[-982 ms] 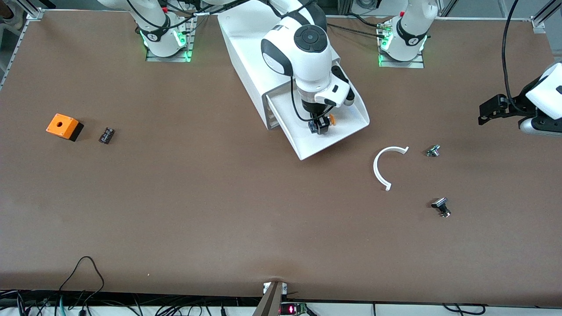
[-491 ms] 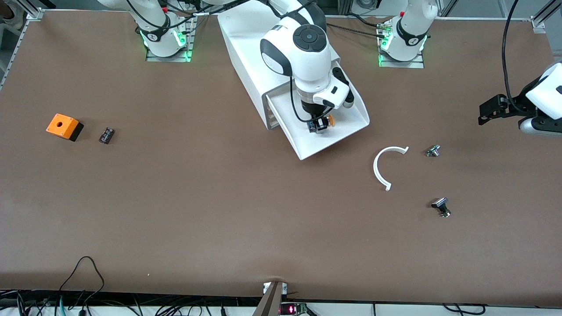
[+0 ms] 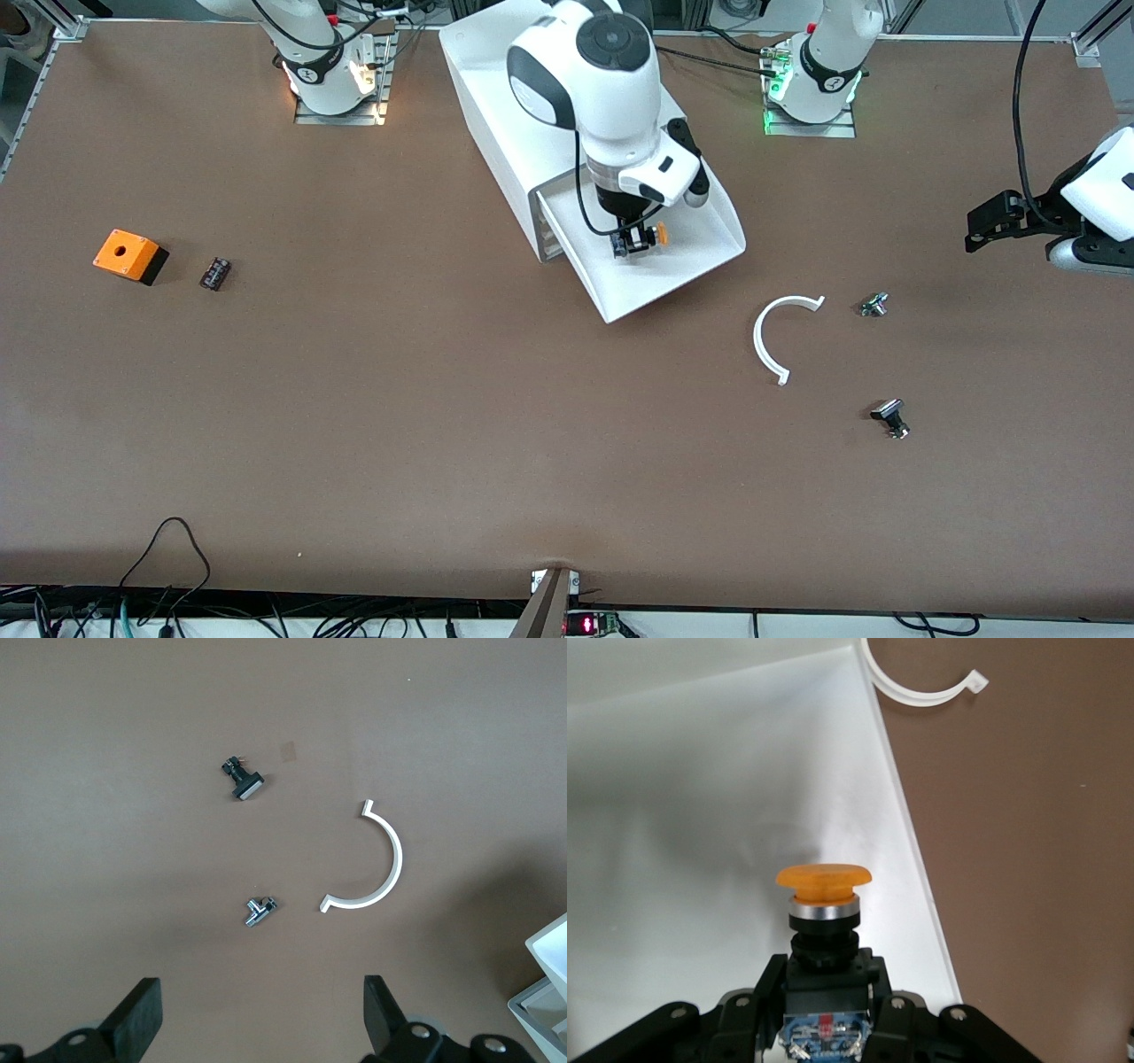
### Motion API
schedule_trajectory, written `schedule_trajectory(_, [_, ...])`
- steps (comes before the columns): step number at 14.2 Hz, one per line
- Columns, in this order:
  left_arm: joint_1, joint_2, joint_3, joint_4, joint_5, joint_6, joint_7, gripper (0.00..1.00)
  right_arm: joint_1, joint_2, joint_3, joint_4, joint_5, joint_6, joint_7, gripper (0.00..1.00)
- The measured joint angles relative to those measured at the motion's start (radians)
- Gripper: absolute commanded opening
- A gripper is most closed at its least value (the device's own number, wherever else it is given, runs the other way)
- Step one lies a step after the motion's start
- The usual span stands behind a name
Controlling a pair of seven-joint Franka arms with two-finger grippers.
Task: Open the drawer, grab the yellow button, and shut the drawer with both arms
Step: 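Lift the yellow button out of the drawer with the right gripper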
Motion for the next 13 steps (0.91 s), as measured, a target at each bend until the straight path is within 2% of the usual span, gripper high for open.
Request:
schedule_trajectory(4, [0.0,0.0,0.0,0.0,0.0,0.0,-0.003,1.0,-0.078,-0.071,-0.006,0.0,0.0,-0.011,0.002,0.39])
schedule_trajectory(13, [-0.007,0.0,-0.004,0.001,-0.003,0.0,-0.012,1.0,-0.306,-0.076,-0.023,-0.138,0.0,0.045,0.002,0.39])
